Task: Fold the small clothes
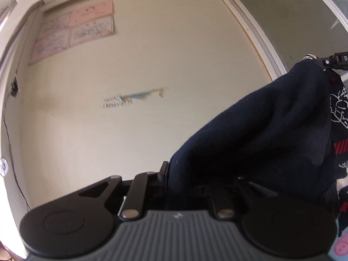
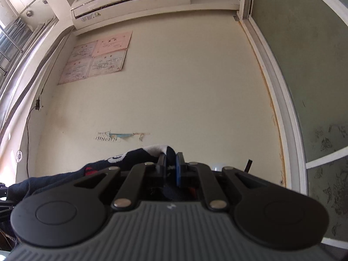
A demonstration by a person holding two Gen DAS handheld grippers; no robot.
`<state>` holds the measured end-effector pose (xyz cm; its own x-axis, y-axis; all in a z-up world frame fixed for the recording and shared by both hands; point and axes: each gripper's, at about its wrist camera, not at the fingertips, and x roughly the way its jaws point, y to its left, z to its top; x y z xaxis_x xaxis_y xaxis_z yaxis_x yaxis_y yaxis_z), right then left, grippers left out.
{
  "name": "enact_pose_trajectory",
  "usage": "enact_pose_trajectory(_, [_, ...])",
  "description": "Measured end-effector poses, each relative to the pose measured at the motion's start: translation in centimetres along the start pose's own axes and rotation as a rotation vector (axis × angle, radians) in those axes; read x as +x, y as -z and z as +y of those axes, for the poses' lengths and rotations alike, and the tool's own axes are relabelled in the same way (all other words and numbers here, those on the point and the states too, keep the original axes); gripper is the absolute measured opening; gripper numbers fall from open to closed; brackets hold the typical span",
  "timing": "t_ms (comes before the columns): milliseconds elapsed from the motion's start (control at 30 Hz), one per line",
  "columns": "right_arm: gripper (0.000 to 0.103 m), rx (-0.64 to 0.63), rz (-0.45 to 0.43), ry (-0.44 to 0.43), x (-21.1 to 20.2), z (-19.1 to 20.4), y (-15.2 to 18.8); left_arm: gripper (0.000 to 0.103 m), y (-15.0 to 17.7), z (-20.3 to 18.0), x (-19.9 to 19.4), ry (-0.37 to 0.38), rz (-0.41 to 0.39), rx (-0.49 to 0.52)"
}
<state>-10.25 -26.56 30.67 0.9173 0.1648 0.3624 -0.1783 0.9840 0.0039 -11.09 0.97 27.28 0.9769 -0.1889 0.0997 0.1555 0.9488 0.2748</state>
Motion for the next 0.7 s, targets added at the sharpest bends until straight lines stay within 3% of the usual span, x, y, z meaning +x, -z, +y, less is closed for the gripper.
enact_pose_trajectory(133, [0.012, 0.013, 0.188, 0.052, 2.8, -1.2, 6.5, 0.02, 5.0, -1.3, 5.4, 0.135, 0.245, 0.013])
enact_pose_trajectory(200, [0.015, -0.012, 0.341, 0.099, 5.5, -1.7, 12.2, 0.032, 9.1, -2.6, 9.4, 0.186, 0.414, 0.006])
enact_pose_trajectory(300, [0.022, -0.167, 0.598, 0.214, 7.6, -2.0, 22.1, 0.036, 16.4, -4.5, 13.2, 0.151, 0.641, 0.004])
enact_pose_trajectory(367, [0.022, -0.17, 0.708, 0.207, 6.7, -2.3, 25.9, 0.035, 18.8, -4.7, 11.8, 0.164, 0.664, -0.036])
enact_pose_trajectory(433, [0.023, -0.089, 0.773, 0.12, 4.1, -2.8, 28.2, 0.036, 19.9, -4.2, 9.0, 0.177, 0.618, -0.051])
enact_pose_trajectory(500, [0.034, -0.04, 0.806, 0.011, 2.2, -2.3, 28.9, 0.047, 20.1, -3.8, 6.0, 0.179, 0.582, -0.052])
enact_pose_trajectory(567, [0.048, 0.022, 0.833, -0.12, 1.0, -1.1, 29.6, 0.057, 20.0, -3.8, 3.8, 0.236, 0.571, -0.063])
enact_pose_trajectory(700, [0.061, 0.025, 0.856, -0.302, 0.4, 3.0, 30.2, 0.081, 21.3, -5.9, 2.8, 0.277, 0.647, 0.009])
